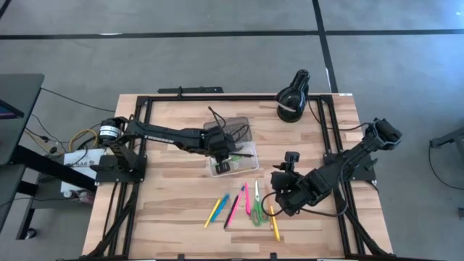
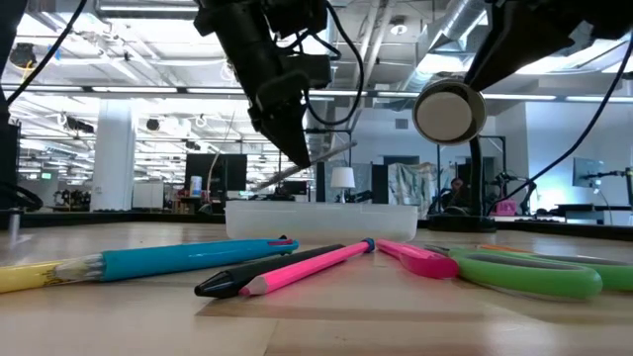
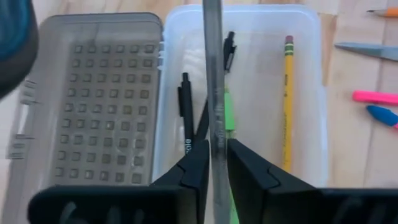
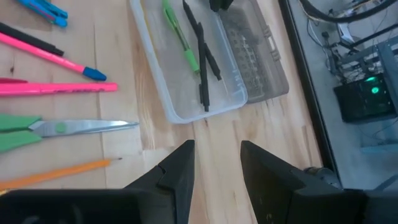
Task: Pick & place school supplies into a supply box
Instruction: Put the gray pen into the transparent supply box, then put the right yellow pen into the transparent supply box
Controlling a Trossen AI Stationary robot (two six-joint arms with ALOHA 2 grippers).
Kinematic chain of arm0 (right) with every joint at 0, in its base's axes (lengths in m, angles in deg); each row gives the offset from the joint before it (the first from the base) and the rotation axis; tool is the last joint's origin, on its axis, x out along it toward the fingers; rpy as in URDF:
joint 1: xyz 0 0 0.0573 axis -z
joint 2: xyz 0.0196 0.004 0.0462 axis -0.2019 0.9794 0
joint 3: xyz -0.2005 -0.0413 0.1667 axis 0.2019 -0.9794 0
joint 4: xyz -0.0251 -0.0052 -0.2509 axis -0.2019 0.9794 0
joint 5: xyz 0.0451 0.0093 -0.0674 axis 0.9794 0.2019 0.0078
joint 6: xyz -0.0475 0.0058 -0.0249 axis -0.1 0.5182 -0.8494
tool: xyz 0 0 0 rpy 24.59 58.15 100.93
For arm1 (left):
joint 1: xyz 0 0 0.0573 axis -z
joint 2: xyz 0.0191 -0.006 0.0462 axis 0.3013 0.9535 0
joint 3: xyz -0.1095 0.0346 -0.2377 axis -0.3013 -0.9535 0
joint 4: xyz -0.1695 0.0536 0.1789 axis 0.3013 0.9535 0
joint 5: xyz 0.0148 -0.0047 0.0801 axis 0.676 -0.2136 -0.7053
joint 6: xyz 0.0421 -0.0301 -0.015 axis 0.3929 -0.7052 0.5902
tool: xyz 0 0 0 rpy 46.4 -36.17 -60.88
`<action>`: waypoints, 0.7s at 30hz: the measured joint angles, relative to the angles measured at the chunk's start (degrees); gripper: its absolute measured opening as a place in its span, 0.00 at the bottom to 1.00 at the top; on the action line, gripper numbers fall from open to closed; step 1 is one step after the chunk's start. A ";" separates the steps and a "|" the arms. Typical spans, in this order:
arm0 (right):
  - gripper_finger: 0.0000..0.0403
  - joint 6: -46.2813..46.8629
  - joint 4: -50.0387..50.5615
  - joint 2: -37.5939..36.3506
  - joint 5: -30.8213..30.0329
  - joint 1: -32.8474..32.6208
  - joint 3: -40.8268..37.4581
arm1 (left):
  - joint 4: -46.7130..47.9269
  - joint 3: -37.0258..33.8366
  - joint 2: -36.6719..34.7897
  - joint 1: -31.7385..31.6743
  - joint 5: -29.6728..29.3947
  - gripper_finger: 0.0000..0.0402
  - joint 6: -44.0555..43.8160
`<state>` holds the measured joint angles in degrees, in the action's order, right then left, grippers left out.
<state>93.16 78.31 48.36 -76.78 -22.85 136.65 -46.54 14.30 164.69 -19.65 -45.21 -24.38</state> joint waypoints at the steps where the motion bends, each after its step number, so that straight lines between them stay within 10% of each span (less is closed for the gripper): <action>1: 0.31 0.65 0.00 0.00 0.02 0.00 0.00 | 0.01 0.00 0.00 0.00 -0.59 0.16 0.35; 10: 0.31 11.69 -2.33 0.36 1.97 0.02 0.00 | -0.71 0.02 -0.02 0.22 -2.64 0.31 4.20; 21: 0.31 27.31 -6.68 7.29 18.87 -1.54 -0.02 | 7.01 0.00 -0.07 8.77 -2.75 0.33 9.68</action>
<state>120.47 71.64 55.64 -57.91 -24.39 136.63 -39.53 14.30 164.62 -10.88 -47.95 -14.69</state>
